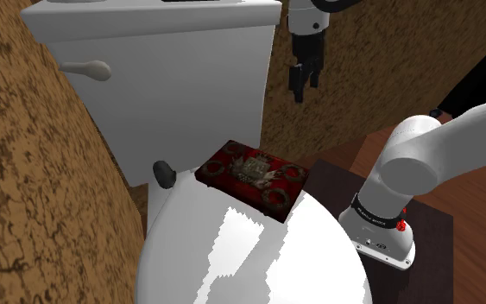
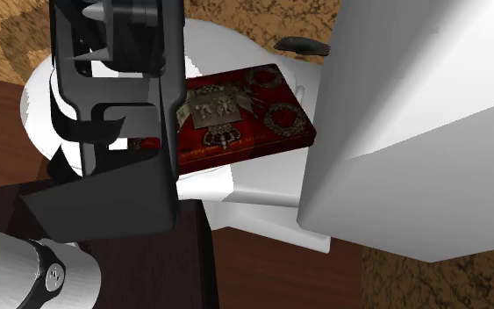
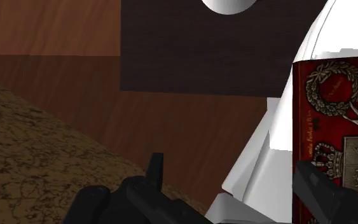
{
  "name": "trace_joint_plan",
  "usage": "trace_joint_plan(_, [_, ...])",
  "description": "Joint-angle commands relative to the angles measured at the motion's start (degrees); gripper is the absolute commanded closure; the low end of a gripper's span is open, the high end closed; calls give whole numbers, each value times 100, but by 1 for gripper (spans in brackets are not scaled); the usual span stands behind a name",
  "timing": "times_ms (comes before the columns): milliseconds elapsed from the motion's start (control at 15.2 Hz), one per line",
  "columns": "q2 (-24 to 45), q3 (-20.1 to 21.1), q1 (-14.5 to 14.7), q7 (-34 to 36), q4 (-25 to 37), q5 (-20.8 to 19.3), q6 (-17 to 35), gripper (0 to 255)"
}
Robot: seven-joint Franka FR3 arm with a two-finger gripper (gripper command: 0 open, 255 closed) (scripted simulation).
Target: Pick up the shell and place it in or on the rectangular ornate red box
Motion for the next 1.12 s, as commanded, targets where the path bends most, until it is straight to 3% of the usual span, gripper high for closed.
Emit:
trace_joint_plan(0, [0, 0, 0, 0, 0, 0, 0, 0])
trace_joint_plan(594, [1091, 877, 265, 1250, 162, 678, 1063, 0])
trace_joint_plan(1056, [2273, 1413, 482, 2241, 703, 811, 1840, 0])
